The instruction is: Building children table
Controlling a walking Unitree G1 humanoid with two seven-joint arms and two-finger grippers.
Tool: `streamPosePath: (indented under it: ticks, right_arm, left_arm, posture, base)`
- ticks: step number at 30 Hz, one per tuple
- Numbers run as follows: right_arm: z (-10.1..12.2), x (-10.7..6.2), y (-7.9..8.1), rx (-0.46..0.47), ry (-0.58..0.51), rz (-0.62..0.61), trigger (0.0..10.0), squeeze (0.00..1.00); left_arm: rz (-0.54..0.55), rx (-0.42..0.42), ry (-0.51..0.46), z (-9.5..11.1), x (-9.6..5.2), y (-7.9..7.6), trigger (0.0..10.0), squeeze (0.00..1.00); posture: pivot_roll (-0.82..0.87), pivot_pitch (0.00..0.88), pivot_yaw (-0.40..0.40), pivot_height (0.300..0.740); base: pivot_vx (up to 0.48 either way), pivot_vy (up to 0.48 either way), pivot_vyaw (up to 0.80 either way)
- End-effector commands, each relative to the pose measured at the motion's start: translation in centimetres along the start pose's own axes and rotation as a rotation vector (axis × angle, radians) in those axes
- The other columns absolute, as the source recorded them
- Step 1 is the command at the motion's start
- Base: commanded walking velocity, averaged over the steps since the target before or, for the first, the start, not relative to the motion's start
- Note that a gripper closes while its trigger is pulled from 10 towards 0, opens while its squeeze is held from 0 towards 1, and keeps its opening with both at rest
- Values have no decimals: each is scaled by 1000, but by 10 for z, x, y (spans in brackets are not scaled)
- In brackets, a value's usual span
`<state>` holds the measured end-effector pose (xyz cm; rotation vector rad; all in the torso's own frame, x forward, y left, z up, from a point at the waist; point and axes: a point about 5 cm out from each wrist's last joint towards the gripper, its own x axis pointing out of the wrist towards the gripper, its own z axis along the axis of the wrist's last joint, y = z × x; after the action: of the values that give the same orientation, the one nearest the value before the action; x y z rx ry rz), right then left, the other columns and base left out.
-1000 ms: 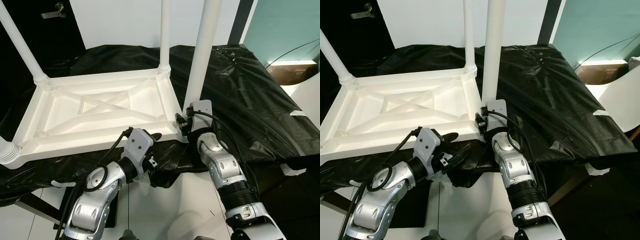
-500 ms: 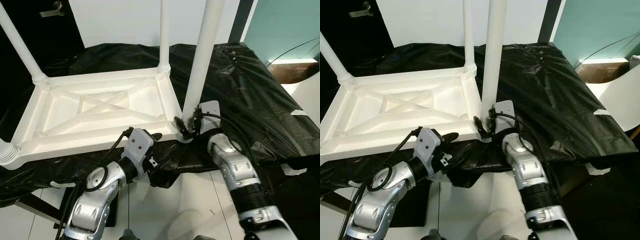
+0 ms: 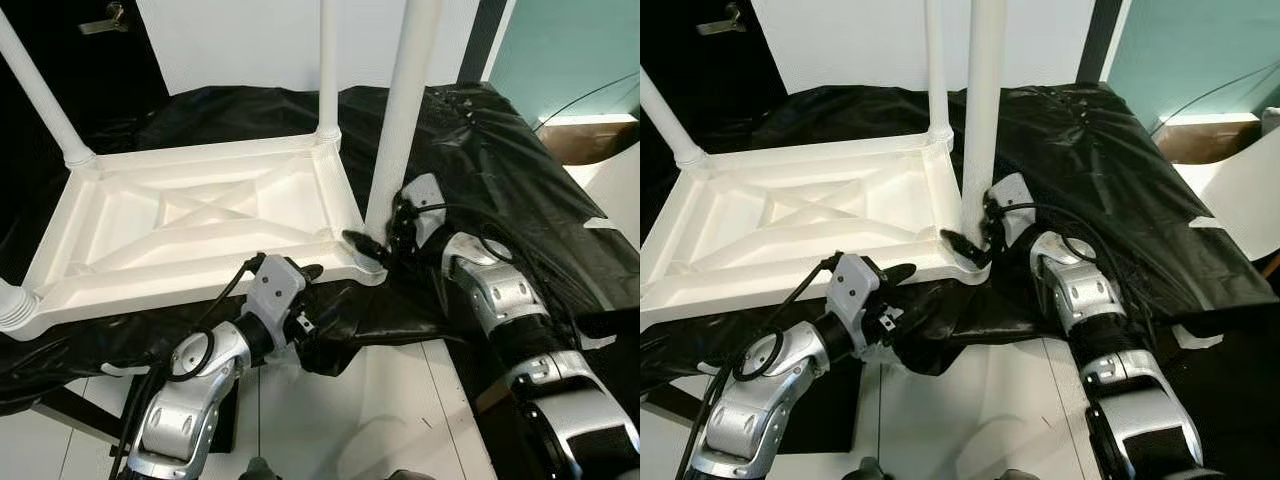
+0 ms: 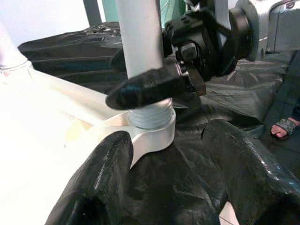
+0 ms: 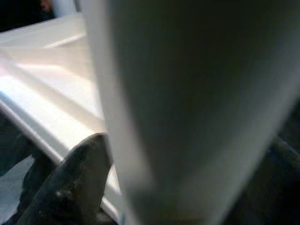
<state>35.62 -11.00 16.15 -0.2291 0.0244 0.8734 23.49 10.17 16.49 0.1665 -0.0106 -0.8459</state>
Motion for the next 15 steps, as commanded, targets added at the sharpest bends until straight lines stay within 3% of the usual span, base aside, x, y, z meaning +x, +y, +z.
streamPosePath:
  ticks: [1, 8, 15]
  right_arm:
    - [-1, 2, 1, -29, 25, 45, 0, 0]
    - [-13, -1, -2, -31, 77, 110, 0, 0]
    - [-23, -5, -8, -35, 127, 33, 0, 0]
  left_arm:
    - [57, 7, -1, 1, 1, 3, 10000, 0]
    - [64, 4, -1, 0, 0, 3, 10000, 0]
    - [66, -3, 2, -1, -2, 1, 10000, 0]
  posture:
    - [42, 13, 1, 740]
    - [49, 11, -4, 740]
    - [45, 19, -5, 740]
  base:
    - [0, 0, 0]
    - [0, 0, 0]
    - [0, 0, 0]
